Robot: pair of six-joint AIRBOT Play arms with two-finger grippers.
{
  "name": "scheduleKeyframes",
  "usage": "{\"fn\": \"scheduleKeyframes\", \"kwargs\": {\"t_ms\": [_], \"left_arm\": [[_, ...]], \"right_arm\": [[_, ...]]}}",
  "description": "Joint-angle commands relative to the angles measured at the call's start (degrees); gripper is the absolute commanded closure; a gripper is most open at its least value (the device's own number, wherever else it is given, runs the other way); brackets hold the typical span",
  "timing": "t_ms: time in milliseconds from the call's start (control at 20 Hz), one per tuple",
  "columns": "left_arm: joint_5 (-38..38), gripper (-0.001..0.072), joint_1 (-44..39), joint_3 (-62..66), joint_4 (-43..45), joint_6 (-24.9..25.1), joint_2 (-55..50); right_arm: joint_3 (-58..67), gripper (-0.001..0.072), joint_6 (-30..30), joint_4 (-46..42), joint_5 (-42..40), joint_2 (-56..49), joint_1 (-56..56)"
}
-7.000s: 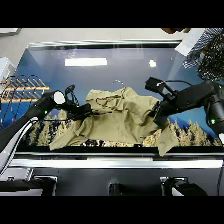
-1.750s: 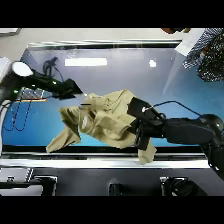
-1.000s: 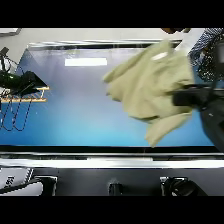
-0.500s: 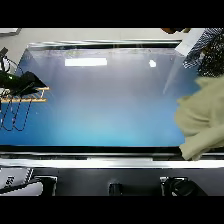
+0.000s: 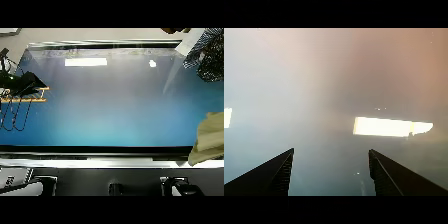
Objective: Fold the clothes and pants, and hang the long-sleeved shirts on hangers.
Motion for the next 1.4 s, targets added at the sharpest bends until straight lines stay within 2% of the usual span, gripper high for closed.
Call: {"fn": "scheduleKeyframes", "kwargs": {"t_ms": [0,300,450,500,650,1000,1150,1350], "left_arm": [[0.02,0.0172,0.07,0.04,-0.02,0.0,-0.04],[0.02,0.0172,0.07,0.04,-0.02,0.0,-0.04],[0.02,0.0172,0.07,0.04,-0.02,0.0,-0.04],[0.02,0.0172,0.07,0.04,-0.02,0.0,-0.04],[0.02,0.0172,0.07,0.04,-0.02,0.0,-0.04],[0.02,0.0172,0.07,0.04,-0.02,0.0,-0.04],[0.02,0.0172,0.07,0.04,-0.02,0.0,-0.04],[0.02,0.0172,0.07,0.04,-0.02,0.0,-0.04]], "right_arm": [[1.07,0.0689,-2.16,1.92,8.39,-0.55,-10.82],[1.29,0.0689,-1.84,3.06,19.74,-4.98,-23.71],[4.5,0.0689,3.13,4.85,24.74,-8.46,-29.64],[6.14,0.069,3.15,6.14,26.71,-9.75,-31.28],[12.85,0.069,3.17,8.98,27.87,-14.16,-34.16],[25.88,0.069,2.95,8.35,29.24,-20.87,-34.56],[26.08,0.0691,3.23,5.07,30.29,-21.11,-34.58],[26.08,0.0691,7.89,-0.74,32.04,-21.35,-34.58]]}}
